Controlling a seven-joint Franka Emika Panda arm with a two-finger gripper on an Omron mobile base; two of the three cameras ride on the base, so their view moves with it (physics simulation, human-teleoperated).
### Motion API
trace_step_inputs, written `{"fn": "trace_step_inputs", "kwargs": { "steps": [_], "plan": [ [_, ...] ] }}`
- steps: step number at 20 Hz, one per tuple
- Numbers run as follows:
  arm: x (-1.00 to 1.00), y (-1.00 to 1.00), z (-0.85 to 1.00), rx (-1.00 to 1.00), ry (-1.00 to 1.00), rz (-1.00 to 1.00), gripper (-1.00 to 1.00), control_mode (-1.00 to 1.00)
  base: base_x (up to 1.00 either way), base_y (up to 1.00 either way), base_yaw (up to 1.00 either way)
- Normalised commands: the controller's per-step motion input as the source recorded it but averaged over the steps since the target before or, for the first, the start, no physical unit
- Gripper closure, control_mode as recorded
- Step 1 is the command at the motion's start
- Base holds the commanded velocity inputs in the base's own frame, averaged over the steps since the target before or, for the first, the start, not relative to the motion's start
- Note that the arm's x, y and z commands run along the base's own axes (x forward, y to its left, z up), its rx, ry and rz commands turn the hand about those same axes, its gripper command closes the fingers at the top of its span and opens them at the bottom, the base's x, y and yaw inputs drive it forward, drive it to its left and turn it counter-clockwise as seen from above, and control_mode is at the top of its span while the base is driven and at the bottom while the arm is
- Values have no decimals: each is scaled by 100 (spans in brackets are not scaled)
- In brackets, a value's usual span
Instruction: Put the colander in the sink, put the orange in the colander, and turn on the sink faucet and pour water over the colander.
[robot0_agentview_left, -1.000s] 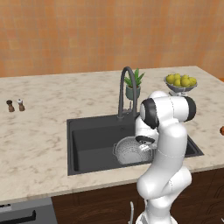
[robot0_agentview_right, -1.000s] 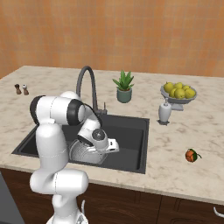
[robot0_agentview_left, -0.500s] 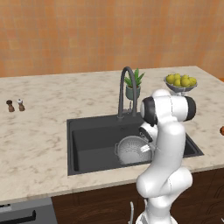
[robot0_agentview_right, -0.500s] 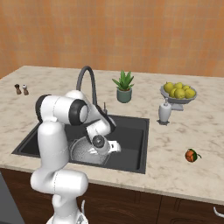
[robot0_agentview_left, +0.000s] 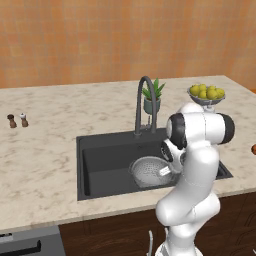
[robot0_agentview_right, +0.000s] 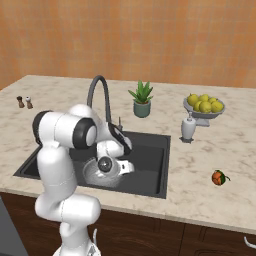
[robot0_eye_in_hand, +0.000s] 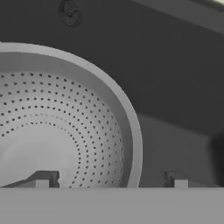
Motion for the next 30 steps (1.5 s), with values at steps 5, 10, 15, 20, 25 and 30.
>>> {"fn": "trace_step_inputs", "kwargs": {
  "steps": [5, 10, 15, 20, 25, 30],
  "plan": [
    [0, -35, 87, 8, 0, 9, -100, -100, 0, 0, 0],
    [0, -45, 97, 10, 0, 9, -100, -100, 0, 0, 0],
    [1, -43, 100, 8, 11, 5, -100, -100, 0, 0, 0],
    [0, -52, 100, 11, 9, 1, -100, -100, 0, 0, 0],
    [0, -52, 100, 15, 0, 0, -100, -100, 0, 0, 0],
    [-36, -34, 100, 16, 2, -9, -100, -100, 0, 0, 0]
  ]
}}
